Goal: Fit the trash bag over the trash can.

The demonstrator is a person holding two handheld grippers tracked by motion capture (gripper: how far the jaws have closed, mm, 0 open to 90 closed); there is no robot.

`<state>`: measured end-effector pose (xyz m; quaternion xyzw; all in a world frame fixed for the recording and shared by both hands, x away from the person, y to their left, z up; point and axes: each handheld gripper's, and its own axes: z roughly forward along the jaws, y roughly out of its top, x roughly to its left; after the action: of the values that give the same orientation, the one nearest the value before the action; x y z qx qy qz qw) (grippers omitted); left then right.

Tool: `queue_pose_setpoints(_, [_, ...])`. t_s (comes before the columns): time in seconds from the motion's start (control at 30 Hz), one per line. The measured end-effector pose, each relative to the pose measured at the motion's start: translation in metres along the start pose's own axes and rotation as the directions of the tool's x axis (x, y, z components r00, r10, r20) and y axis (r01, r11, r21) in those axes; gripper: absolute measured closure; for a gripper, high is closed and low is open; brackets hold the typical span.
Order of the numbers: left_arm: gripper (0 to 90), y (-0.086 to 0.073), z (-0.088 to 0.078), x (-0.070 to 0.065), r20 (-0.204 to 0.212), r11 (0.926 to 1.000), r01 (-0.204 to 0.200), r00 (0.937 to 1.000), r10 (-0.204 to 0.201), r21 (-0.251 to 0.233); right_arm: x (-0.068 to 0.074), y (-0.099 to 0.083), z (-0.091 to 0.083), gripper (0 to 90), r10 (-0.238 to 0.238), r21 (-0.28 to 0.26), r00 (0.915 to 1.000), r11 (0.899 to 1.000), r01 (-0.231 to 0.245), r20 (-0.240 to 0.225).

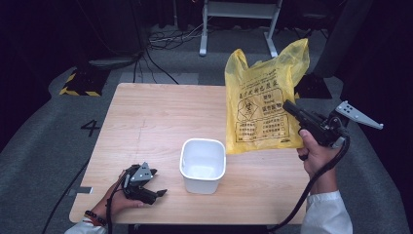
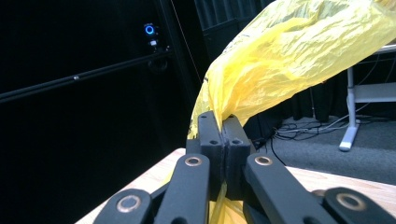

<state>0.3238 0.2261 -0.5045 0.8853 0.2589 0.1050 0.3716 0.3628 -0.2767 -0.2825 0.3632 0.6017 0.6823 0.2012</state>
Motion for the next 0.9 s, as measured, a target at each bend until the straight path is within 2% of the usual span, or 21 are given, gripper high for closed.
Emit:
queue_pose_setpoints(0.1, [17.1,0.0,0.0,0.0,0.0,1.0,0.0,1.0,0.0,0.0,0.001,-0.002,-0.003,89.9,0.028,-0.023,0.9992,0.999,-0.029,-0.027])
queue_pose_setpoints(0.17, [17.1,0.0,0.0,0.0,-0.001,1.0,0.001,1.0,-0.001,0.0,0.002,-0.006,-0.004,89.9,0.046,-0.016,0.9985,0.999,-0.047,-0.031])
queue_pose_setpoints(0.43, [17.9,0.001,-0.003,0.001,-0.01,0.9997,0.023,0.9997,-0.023,-0.004,0.018,-0.03,0.013,89.9,0.032,0.028,0.9955,0.999,-0.03,-0.09])
queue_pose_setpoints(0.53, [18.4,0.006,-0.014,0.004,-0.017,0.9971,0.04,0.999,-0.041,-0.065,0.025,-0.041,0.022,89.9,0.021,0.056,0.9926,0.998,-0.015,-0.12])
queue_pose_setpoints(0.63, [19.2,0.014,-0.027,0.004,-0.05,0.9904,0.042,0.9976,-0.049,-0.132,0.036,-0.05,0.031,89.9,-0.006,0.084,0.9889,0.996,0.018,-0.149])
queue_pose_setpoints(0.73, [19.3,0.023,-0.04,-0.002,-0.062,0.981,0.024,0.9974,-0.036,-0.193,0.046,-0.057,0.039,89.8,-0.032,0.116,0.9851,0.992,0.052,-0.169])
queue_pose_setpoints(0.83, [18.9,0.032,-0.049,-0.008,-0.061,0.9738,-0.004,0.9981,-0.01,-0.227,0.053,-0.064,0.046,89.8,-0.039,0.14,0.9825,0.988,0.065,-0.182])
queue_pose_setpoints(0.9, [18.6,0.038,-0.053,-0.011,-0.057,0.9701,-0.014,0.9984,0.0,-0.242,0.058,-0.067,0.05,89.8,-0.061,0.15,0.9817,0.985,0.089,-0.181])
